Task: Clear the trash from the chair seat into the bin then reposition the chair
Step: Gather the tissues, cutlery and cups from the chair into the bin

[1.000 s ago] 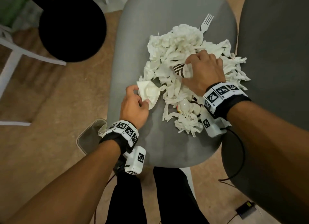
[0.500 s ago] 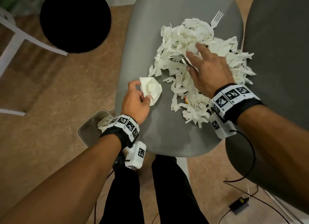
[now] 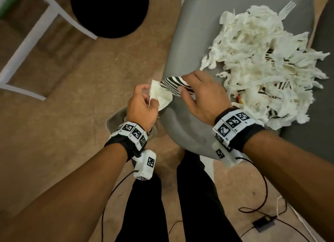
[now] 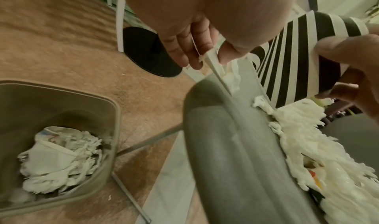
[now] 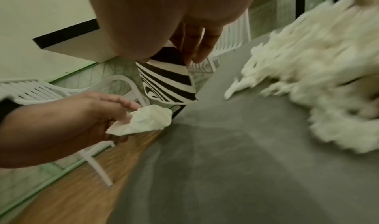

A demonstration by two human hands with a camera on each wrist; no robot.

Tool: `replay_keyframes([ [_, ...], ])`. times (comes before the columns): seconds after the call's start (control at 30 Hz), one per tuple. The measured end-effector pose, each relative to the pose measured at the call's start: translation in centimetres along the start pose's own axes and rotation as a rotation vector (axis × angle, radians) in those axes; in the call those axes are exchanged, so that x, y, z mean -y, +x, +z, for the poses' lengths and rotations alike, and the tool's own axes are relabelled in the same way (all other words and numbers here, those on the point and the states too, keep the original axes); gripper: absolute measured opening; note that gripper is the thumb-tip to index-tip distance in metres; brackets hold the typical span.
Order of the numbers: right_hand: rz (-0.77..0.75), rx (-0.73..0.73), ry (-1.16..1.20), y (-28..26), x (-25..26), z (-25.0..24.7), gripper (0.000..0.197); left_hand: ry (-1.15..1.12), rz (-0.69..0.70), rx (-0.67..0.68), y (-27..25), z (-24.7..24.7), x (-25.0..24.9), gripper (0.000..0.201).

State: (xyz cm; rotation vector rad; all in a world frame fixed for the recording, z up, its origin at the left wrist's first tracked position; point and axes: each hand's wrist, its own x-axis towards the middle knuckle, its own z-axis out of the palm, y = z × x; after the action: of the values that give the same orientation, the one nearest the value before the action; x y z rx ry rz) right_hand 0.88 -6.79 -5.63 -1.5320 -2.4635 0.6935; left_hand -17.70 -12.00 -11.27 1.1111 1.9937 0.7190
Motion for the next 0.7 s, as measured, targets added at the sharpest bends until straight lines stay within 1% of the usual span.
replay_keyframes([
  [0.1,0.043,0.056,0.184,0.9,4.5,3.5,0.030,0.004,-0.061,-0.053,-0.2,-3.2,3.4,0.031],
  [0.17,0.055,0.099,0.222,1.6,7.3,6.5,0.030,0.023,-0.108,-0.086,-0.6,-5.3,6.1,0.029],
  [0.23,0.086,0.187,0.216,2.3,9.5,10.0,0.031,0.035,-0.163,-0.127,-1.0,-7.4,9.2,0.028],
  [0.27,0.115,0.281,0.196,2.5,10.5,12.0,0.033,0.038,-0.194,-0.150,-1.3,-8.5,11.0,0.028],
  [0.3,0.173,0.399,0.160,2.6,10.4,13.0,0.038,0.042,-0.206,-0.151,-1.4,-9.0,11.7,0.028],
  [0.33,0.218,0.533,0.105,2.6,10.7,14.4,0.046,0.050,-0.224,-0.152,-1.7,-9.8,13.1,0.028],
  [0.37,0.257,0.636,0.049,2.6,10.7,15.3,0.055,0.058,-0.231,-0.150,-1.7,-10.3,14.0,0.027],
  [0.4,0.266,0.709,0.007,2.6,10.9,16.1,0.061,0.071,-0.239,-0.149,-1.8,-10.7,15.2,0.027],
  [0.43,0.259,0.750,-0.011,2.6,11.2,16.6,0.062,0.080,-0.247,-0.145,-2.0,-10.9,16.3,0.026],
  [0.47,0.234,0.765,-0.007,2.6,11.3,16.8,0.058,0.084,-0.253,-0.136,-2.2,-10.9,17.0,0.026],
  [0.53,0.177,0.775,0.045,2.7,11.4,16.7,0.044,0.098,-0.267,-0.095,-2.5,-10.3,17.8,0.025],
  [0.57,0.156,0.770,0.072,2.6,11.4,16.3,0.038,0.100,-0.273,-0.046,-2.6,-9.8,18.0,0.026],
  [0.63,0.121,0.745,0.103,2.7,10.9,15.1,0.030,0.133,-0.285,0.130,-2.7,-8.8,17.9,0.033],
  [0.7,0.114,0.714,0.145,2.8,10.0,13.5,0.028,0.260,-0.258,0.297,-2.5,-8.3,16.8,0.038],
])
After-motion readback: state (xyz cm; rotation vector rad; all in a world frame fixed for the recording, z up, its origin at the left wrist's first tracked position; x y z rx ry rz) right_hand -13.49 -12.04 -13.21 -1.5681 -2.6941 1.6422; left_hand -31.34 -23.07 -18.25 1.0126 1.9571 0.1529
